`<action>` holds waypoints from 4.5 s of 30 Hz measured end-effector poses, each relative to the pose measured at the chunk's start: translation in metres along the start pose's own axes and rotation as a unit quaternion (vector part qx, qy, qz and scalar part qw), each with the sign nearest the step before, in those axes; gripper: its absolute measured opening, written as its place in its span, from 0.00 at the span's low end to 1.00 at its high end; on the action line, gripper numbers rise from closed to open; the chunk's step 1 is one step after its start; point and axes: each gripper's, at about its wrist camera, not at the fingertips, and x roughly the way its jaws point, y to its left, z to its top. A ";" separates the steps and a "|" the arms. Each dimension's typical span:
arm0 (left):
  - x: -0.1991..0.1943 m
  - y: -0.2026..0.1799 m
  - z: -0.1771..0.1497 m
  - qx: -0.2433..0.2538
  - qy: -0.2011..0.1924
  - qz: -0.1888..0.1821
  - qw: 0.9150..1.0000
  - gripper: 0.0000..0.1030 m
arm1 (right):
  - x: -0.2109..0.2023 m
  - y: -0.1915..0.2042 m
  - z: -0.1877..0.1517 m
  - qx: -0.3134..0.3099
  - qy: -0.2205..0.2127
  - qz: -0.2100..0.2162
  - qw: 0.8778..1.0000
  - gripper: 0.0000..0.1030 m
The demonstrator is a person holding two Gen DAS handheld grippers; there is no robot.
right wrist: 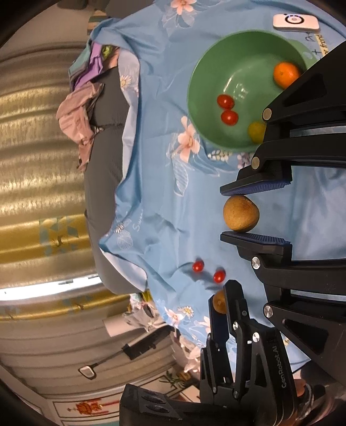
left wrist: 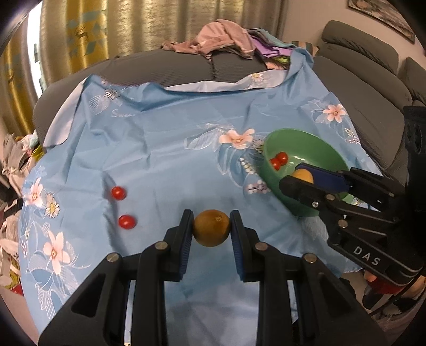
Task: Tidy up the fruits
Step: 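Carry both yellow-brown fruits into the green bowl, then open both grippers over the bowl and withdraw them, then grasp a red cherry tomato with the right gripper while the left gripper grasps another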
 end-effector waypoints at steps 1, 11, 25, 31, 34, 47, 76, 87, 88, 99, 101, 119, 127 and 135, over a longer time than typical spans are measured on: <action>0.002 -0.004 0.002 0.003 0.001 -0.002 1.000 0.27 | -0.001 -0.003 -0.001 0.004 -0.001 -0.001 1.000 0.29; 0.021 -0.041 0.024 0.040 0.008 -0.028 0.999 0.27 | -0.011 -0.044 -0.010 0.047 -0.009 -0.022 0.999 0.29; 0.062 -0.091 0.054 0.086 0.024 -0.069 0.994 0.27 | -0.020 -0.102 -0.025 0.104 -0.013 -0.060 0.993 0.29; 0.080 -0.104 0.058 0.095 0.039 -0.078 0.992 0.27 | -0.019 -0.119 -0.030 0.121 -0.011 -0.069 0.990 0.29; 0.087 -0.109 0.059 0.100 0.045 -0.080 0.991 0.27 | -0.018 -0.126 -0.033 0.128 -0.008 -0.073 0.989 0.29; 0.116 -0.127 0.057 0.126 0.072 -0.073 0.987 0.27 | -0.014 -0.142 -0.043 0.144 0.002 -0.076 0.987 0.29; 0.089 -0.094 0.046 0.078 0.061 -0.037 0.994 0.77 | -0.024 -0.125 -0.040 0.137 0.008 -0.088 0.987 0.33; 0.047 -0.041 0.017 0.013 0.047 0.001 0.999 0.90 | -0.040 -0.089 -0.028 0.099 0.002 -0.093 0.991 0.43; 0.043 -0.036 0.014 0.009 0.046 0.003 0.999 0.91 | -0.041 -0.085 -0.027 0.094 0.001 -0.092 0.991 0.43; 0.016 0.007 -0.018 -0.034 0.043 0.022 0.998 0.95 | -0.041 -0.037 -0.015 0.040 -0.001 -0.069 0.997 0.43; 0.012 0.014 -0.023 -0.038 0.043 0.022 0.998 0.95 | -0.039 -0.029 -0.013 0.032 0.000 -0.066 0.997 0.43; 0.007 0.098 -0.062 -0.132 0.044 0.033 0.990 0.95 | 0.032 0.032 -0.014 -0.001 0.081 0.038 0.996 0.44; 0.022 0.112 -0.053 -0.114 0.030 0.019 0.993 0.84 | 0.057 0.040 -0.016 -0.003 0.102 0.056 0.993 0.44; 0.068 0.116 -0.028 -0.073 0.052 0.020 0.996 0.61 | 0.072 0.035 -0.020 0.002 0.115 0.063 0.991 0.44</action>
